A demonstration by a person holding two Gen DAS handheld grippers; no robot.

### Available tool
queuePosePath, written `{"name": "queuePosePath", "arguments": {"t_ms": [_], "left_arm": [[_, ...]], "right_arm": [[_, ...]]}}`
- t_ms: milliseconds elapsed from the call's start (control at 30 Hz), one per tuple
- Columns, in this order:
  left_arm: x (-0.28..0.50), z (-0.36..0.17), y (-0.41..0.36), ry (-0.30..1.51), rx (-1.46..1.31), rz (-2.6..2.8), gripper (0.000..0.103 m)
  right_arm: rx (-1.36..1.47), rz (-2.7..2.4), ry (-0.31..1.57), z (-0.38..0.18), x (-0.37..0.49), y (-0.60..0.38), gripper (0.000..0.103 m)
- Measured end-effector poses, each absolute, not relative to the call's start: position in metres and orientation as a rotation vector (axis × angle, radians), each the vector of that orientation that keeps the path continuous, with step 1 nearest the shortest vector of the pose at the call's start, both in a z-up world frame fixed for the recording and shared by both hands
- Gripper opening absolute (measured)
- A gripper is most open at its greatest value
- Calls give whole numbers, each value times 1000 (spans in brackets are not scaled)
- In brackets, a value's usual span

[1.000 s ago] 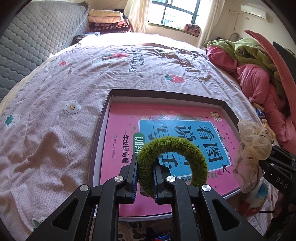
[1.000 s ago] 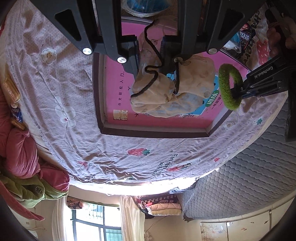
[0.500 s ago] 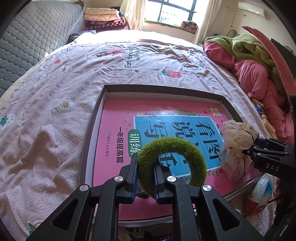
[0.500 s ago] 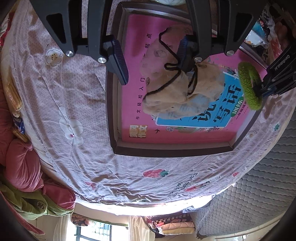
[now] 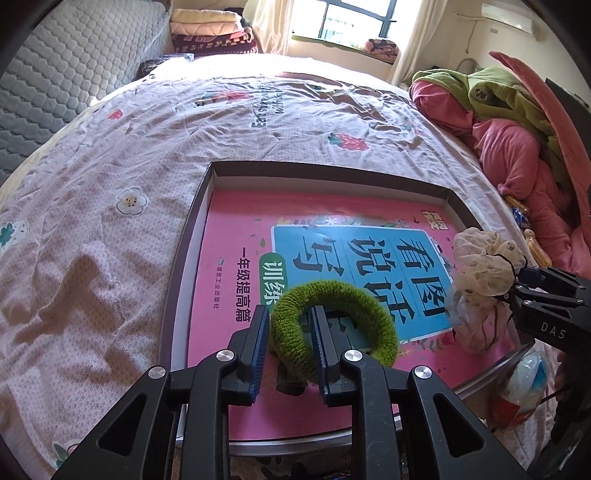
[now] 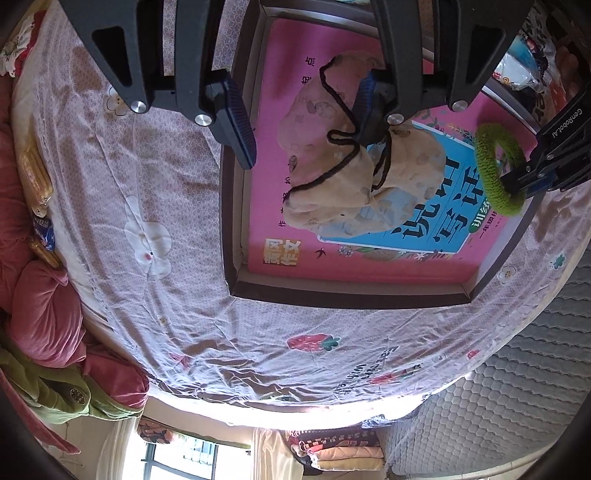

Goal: Organize objects
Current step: 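Carry the ring and bag into the pink tray and open both tools, then withdraw both tools from the tray back toward the oranges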

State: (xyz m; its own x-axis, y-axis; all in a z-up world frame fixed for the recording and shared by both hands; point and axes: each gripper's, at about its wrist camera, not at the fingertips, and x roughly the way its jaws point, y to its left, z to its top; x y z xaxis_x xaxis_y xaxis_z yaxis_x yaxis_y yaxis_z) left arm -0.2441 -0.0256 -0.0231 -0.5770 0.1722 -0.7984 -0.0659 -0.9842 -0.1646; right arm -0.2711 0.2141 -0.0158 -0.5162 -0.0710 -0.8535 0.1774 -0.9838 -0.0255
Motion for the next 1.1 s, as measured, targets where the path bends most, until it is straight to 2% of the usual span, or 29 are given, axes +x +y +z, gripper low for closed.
{"name": "queuePosePath", "arguments": {"t_ms": [100,267,467,1100], "left_arm": [[-244,-22,-25,-173,-1371,2672,33],[-243,-18,-26,-188,-1358,2671,36],[-240,-12,-27,-207,-1334,2668,42],[-214,21,-31,-235,-1237,2681,42]], "right_arm": [[1449,-2609,180,-15,-270,213,49],[1404,-2621,230,-11,-268,211,49],[1381,-2622,172,-4,-267,212,53],[1292,-2565,-91,44,-224,217,53]]}}
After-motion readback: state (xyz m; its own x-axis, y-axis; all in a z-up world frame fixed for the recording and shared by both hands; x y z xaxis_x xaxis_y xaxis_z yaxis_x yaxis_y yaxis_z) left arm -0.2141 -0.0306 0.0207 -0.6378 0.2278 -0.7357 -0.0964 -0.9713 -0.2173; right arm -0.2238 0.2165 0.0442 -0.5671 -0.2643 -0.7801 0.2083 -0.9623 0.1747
